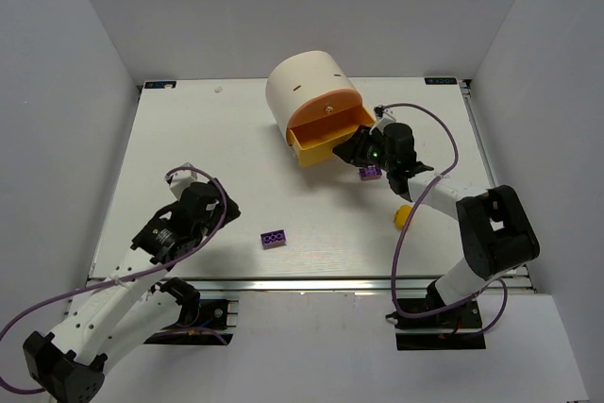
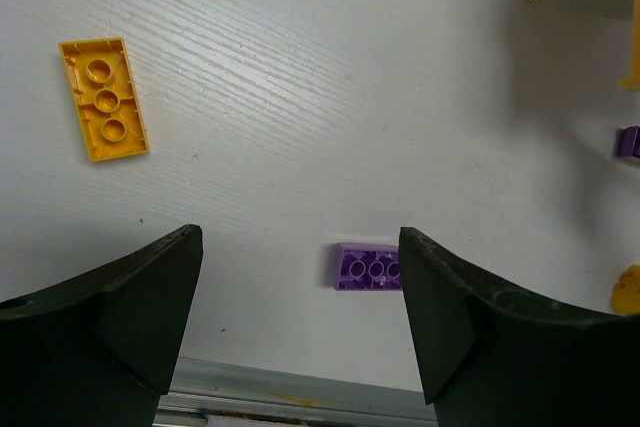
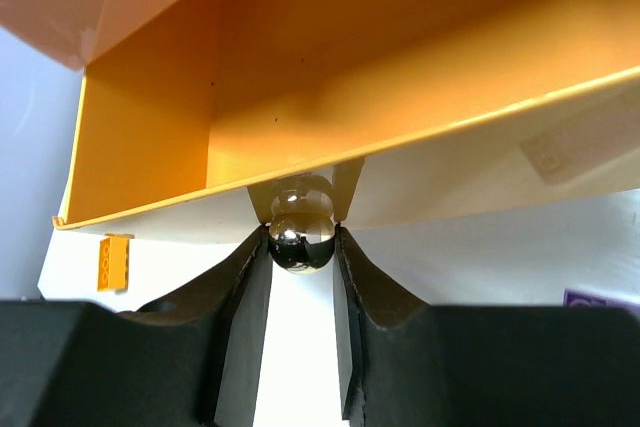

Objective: Sort the legos into containers by color

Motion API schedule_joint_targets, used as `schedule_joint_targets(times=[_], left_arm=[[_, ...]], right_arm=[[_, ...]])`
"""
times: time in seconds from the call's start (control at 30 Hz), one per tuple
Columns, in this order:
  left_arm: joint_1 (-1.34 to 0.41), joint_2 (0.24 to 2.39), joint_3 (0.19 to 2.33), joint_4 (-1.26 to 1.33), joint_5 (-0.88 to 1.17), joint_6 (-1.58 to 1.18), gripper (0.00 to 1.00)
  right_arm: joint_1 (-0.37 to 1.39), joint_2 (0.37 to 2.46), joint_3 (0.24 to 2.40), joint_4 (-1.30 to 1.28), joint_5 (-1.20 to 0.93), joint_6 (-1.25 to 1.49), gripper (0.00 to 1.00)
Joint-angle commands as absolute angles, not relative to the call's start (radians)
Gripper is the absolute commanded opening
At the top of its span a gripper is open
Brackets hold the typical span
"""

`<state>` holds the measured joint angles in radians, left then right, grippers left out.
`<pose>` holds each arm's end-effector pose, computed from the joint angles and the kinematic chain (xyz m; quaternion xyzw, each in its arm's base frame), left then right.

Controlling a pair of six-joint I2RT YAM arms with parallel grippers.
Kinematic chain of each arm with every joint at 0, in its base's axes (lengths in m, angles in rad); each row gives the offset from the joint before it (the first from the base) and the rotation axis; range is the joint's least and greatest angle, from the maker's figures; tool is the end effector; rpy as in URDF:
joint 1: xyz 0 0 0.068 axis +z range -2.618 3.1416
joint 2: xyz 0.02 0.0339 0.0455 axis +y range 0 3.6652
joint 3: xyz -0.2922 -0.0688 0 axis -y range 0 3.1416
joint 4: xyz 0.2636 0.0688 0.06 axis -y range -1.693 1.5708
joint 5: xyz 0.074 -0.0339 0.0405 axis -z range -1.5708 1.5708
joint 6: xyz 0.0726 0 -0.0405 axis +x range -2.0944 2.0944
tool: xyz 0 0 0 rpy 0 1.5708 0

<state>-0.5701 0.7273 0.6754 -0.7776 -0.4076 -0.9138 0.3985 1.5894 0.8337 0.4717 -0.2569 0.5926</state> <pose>0.1528 -0.0638 0.2503 -0.2283 0.8868 -0.1006 0.3890 0.3586 0.1710 0.2281 0.0004 0.7972 0.3731 0.4747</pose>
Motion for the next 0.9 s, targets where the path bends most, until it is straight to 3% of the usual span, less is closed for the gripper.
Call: schedule_joint_targets(times=[0.0, 0.2, 0.23, 0.33, 0.67, 0.87], left_arm=[[-0.565, 0.745, 0.661, -0.764, -0.430, -0.910, 0.89], [-0.565, 0.804, 0.658, -0.747, -0.439, -0.907, 0.89], [-0.565, 0.811, 0.660, -0.749, -0.449, -0.907, 0.90], [-0.565, 0.839, 0.676, -0.768, -0.478, -0.919, 0.91], [-0.525, 1.029, 0.730, -0.882, -0.554, -0.979, 0.97], [-0.437, 1.106, 0.726, -0.836, -0.508, -0.934, 0.96]], right_arm=[[0.393, 1.543, 0.795, 0.463, -0.255, 0.575, 0.28], [0.391, 1.522, 0.770, 0.463, -0.244, 0.572, 0.52], [0.391, 1.522, 0.770, 0.463, -0.247, 0.568, 0.66], [0.390, 1.513, 0.773, 0.466, -0.276, 0.554, 0.89], [0.391, 1.326, 0.713, 0.256, -0.416, 0.333, 0.89], [0.390, 1.161, 0.735, 0.010, -0.609, -0.065, 0.89]])
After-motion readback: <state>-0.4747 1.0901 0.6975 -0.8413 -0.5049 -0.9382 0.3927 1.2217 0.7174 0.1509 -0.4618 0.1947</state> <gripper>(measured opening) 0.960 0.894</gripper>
